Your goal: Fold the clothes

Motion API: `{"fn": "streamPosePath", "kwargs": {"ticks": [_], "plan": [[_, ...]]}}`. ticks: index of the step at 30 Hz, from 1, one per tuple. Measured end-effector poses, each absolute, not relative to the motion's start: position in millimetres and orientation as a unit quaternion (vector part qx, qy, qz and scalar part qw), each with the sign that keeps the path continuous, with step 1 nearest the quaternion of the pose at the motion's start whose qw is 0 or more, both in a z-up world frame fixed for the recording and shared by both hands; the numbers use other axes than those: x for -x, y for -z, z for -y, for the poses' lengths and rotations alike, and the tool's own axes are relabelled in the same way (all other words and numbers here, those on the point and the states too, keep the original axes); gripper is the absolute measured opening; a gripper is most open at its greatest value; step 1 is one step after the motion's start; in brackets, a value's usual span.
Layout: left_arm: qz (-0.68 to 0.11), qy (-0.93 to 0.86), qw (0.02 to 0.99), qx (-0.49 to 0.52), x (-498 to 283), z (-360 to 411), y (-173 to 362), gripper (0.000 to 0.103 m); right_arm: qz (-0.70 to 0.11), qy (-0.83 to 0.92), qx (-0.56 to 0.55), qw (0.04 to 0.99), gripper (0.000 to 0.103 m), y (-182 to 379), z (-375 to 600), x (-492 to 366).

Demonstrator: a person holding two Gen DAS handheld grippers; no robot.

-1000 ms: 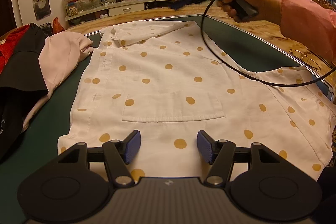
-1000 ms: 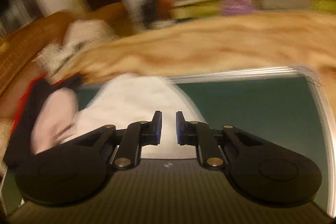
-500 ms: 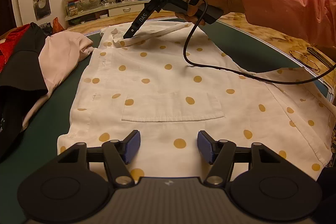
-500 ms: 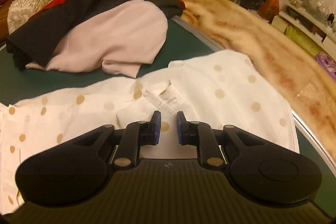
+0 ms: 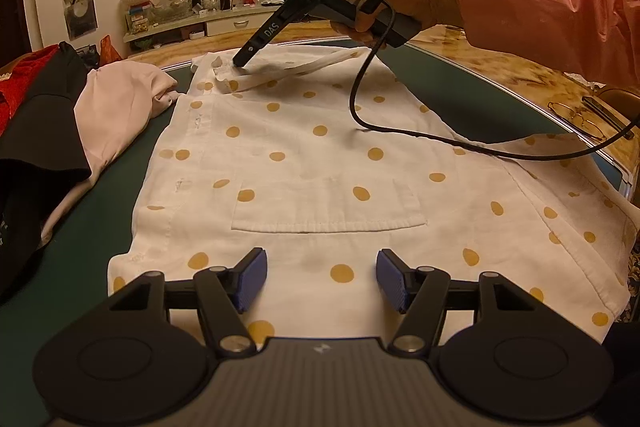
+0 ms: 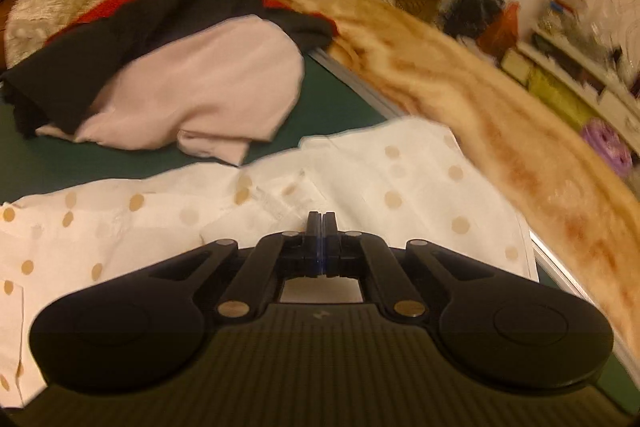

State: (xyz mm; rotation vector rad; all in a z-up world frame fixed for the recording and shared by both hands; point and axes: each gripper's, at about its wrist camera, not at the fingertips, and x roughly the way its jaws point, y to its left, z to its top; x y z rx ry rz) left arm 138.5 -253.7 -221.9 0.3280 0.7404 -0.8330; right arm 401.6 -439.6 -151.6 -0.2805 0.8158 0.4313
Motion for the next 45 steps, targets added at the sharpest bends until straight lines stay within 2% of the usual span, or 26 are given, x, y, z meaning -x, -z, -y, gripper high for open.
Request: {"fn": "streamPosePath", "kwargs": {"ticks": [2, 5, 7, 9, 10, 13, 20, 21, 22, 23, 26, 28, 29, 30, 31, 32, 34, 38, 45], "plan": [[-0.349, 0.393, 0.836, -0.155, -138.2, 253.8, 222.0, 0.067, -0.405, -0.219, 0.149, 0.875, 0.036, 154.3, 433.2, -401.8], [-0.349, 0.393, 0.837, -0.154, -138.4, 253.6, 222.1, 0.067, -0.407, -0.222, 0.166, 0.87, 0.04, 160.8, 426.7, -403.3], [-0.349, 0.393, 0.837, -0.154, -138.2, 253.7, 221.9, 0.067, -0.412, -0.222, 0.165, 0.868, 0.038, 163.8, 425.7, -406.0], [-0.349, 0.393, 0.837, -0.154, -138.0, 253.8, 221.8, 0.067, -0.413, -0.218, 0.16, 0.87, 0.021, 163.8, 428.0, -407.8], [-0.349, 0.393, 0.837, -0.154, -137.9, 253.8, 221.8, 0.067, -0.411, -0.211, 0.163, 0.872, 0.007, 162.4, 429.9, -407.5], [-0.349, 0.393, 0.837, -0.153, -137.8, 253.7, 222.0, 0.067, -0.408, -0.211, 0.156, 0.875, 0.001, 157.4, 438.3, -405.4], [-0.349, 0.393, 0.837, -0.154, -137.6, 253.7, 221.9, 0.067, -0.39, -0.209, 0.124, 0.888, 0.002, 144.4, 455.6, -409.1], [-0.349, 0.393, 0.837, -0.154, -137.6, 253.8, 221.7, 0.067, -0.387, -0.213, 0.136, 0.887, 0.005, 145.7, 452.8, -407.9], [-0.349, 0.393, 0.836, -0.154, -137.7, 253.8, 221.7, 0.067, -0.39, -0.213, 0.153, 0.882, 0.018, 148.8, 447.6, -407.0], [-0.349, 0.394, 0.836, -0.153, -137.8, 253.8, 221.7, 0.067, -0.399, -0.212, 0.163, 0.877, 0.039, 152.2, 443.1, -407.8], [-0.35, 0.393, 0.836, -0.153, -137.8, 253.9, 221.6, 0.067, -0.41, -0.213, 0.179, 0.868, 0.044, 162.0, 435.6, -407.9], [-0.35, 0.394, 0.836, -0.153, -137.9, 253.6, 221.4, 0.067, -0.415, -0.22, 0.172, 0.866, 0.043, 165.2, 435.7, -407.9], [-0.35, 0.394, 0.836, -0.153, -138.2, 253.5, 221.3, 0.067, -0.418, -0.221, 0.165, 0.866, 0.038, 165.2, 437.1, -408.4], [-0.35, 0.394, 0.836, -0.153, -138.2, 253.5, 221.4, 0.067, -0.419, -0.219, 0.163, 0.866, 0.03, 165.2, 438.1, -408.9], [-0.35, 0.394, 0.836, -0.153, -138.1, 253.4, 221.4, 0.067, -0.419, -0.214, 0.171, 0.866, 0.009, 165.2, 438.0, -408.6], [-0.35, 0.394, 0.836, -0.153, -138.1, 253.4, 221.5, 0.067, -0.419, -0.208, 0.18, 0.866, 0.007, 165.2, 438.0, -408.3], [-0.349, 0.394, 0.836, -0.153, -138.0, 253.4, 221.8, 0.067, -0.418, -0.214, 0.178, 0.865, 0.003, 163.2, 440.6, -405.4], [-0.348, 0.394, 0.837, -0.153, -137.8, 253.6, 222.7, 0.068, -0.396, -0.207, 0.174, 0.878, 0.003, 154.6, 446.8, -400.1], [-0.346, 0.395, 0.837, -0.155, -136.7, 254.4, 223.3, 0.069, -0.348, -0.094, 0.139, 0.922, 0.003, 133.5, 480.4, -427.7]]}}
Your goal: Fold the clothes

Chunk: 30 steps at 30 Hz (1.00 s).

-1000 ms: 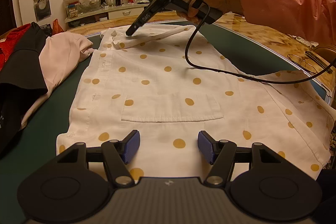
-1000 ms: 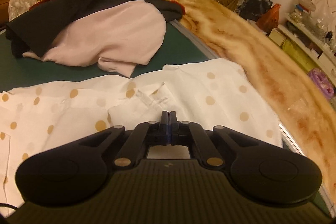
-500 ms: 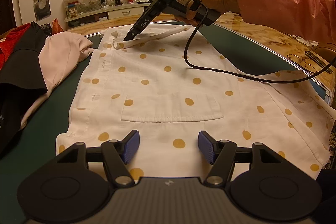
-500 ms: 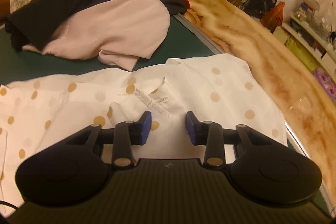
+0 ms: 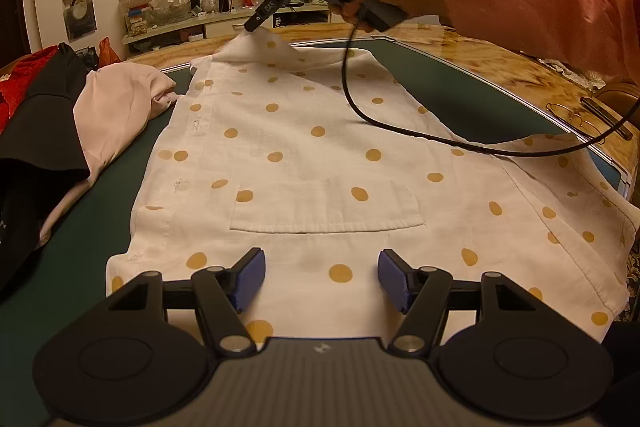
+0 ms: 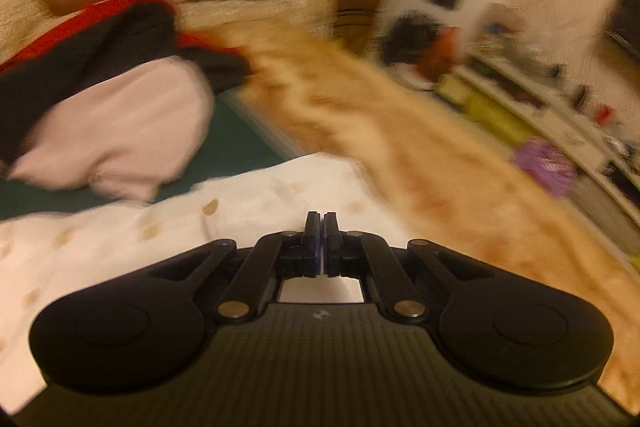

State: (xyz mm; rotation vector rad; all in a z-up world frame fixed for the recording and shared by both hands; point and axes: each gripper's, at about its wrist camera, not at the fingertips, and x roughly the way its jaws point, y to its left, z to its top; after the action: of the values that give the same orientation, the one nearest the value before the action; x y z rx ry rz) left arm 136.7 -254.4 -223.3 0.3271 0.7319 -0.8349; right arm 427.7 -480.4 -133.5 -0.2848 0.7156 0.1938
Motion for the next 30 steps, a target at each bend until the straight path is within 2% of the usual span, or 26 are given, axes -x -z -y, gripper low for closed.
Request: {"fn": "streamPosePath", "kwargs": {"ticks": [3, 4, 7, 10, 20, 30], "plan": [[-0.344, 0.394, 0.838, -0.156, -135.7, 254.6, 223.5, 0.069, -0.355, -0.027, 0.134, 0.925, 0.004, 139.3, 494.7, -454.1], [-0.344, 0.394, 0.838, -0.156, -135.7, 254.5, 223.6, 0.069, -0.356, -0.007, 0.136, 0.924, 0.008, 142.5, 497.8, -461.5], [-0.344, 0.394, 0.838, -0.156, -135.6, 254.2, 223.5, 0.07, -0.368, 0.028, 0.125, 0.921, 0.037, 151.1, 507.8, -480.1], [-0.344, 0.395, 0.837, -0.155, -135.6, 254.2, 223.3, 0.07, -0.387, 0.028, 0.075, 0.919, 0.043, 159.2, 520.0, -495.4], [-0.342, 0.395, 0.838, -0.155, -134.4, 254.4, 223.5, 0.071, -0.423, -0.028, -0.112, 0.899, 0.046, 152.8, 502.4, -546.9], [-0.34, 0.395, 0.841, -0.145, -134.1, 253.3, 224.4, 0.071, -0.55, 0.068, -0.107, 0.826, 0.045, 173.5, 457.9, -619.8]]}}
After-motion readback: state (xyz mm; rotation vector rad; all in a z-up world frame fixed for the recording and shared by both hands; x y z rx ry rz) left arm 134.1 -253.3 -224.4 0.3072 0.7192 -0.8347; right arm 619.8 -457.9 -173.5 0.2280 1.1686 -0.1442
